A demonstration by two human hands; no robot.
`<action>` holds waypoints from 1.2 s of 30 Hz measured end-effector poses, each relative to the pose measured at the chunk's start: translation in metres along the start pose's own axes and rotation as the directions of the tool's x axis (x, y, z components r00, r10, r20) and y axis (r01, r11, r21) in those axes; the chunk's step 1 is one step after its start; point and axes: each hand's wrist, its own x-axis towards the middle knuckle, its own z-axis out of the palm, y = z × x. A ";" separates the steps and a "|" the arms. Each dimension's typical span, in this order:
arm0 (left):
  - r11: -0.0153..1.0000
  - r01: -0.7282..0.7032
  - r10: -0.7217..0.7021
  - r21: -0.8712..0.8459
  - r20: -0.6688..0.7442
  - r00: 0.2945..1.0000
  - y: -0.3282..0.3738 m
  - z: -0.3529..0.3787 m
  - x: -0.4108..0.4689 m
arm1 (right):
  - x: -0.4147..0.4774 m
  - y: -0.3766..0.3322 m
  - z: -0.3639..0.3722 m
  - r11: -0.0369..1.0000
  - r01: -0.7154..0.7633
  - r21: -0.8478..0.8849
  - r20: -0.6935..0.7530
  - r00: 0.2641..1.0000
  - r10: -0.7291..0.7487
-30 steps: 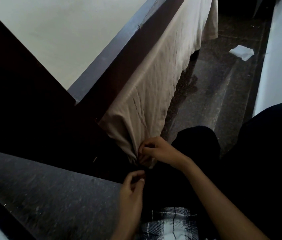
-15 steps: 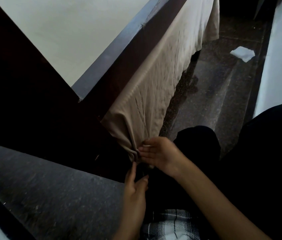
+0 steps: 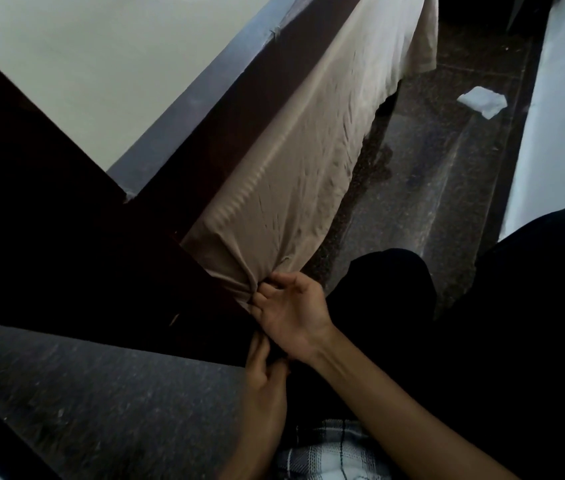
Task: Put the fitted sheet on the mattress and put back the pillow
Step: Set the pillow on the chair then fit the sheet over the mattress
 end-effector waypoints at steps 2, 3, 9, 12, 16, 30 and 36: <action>0.999 -0.006 0.006 0.054 -0.012 1.000 -0.001 0.002 0.004 | 0.004 -0.005 0.002 0.999 -0.026 -0.032 -0.010 1.000 0.026; 0.997 -0.010 0.010 0.077 -0.003 1.000 0.001 0.002 0.006 | 0.005 -0.009 0.003 0.998 -0.051 -0.043 -0.011 0.999 0.051; 0.907 -0.048 -0.016 0.418 0.148 0.989 0.009 0.018 0.008 | -0.009 -0.036 0.024 0.901 -0.225 -0.370 -0.107 0.974 0.199; 0.909 -0.039 -0.055 0.416 0.212 0.976 0.013 0.022 0.012 | -0.021 -0.043 0.024 0.765 -0.204 -0.610 -0.186 0.976 0.113; 0.924 -0.045 -0.035 0.380 0.201 0.979 0.008 0.017 0.016 | -0.033 -0.063 0.012 0.596 -0.048 -0.802 -0.217 0.952 -0.215; 0.973 0.005 -0.046 0.230 0.173 0.984 0.008 0.004 -0.003 | -0.019 -0.039 0.003 0.935 -0.183 -0.305 -0.202 0.971 0.125; 0.979 0.053 -0.077 0.198 0.116 0.990 0.006 0.003 -0.001 | -0.005 -0.019 0.008 0.996 -0.058 -0.070 -0.109 0.993 0.050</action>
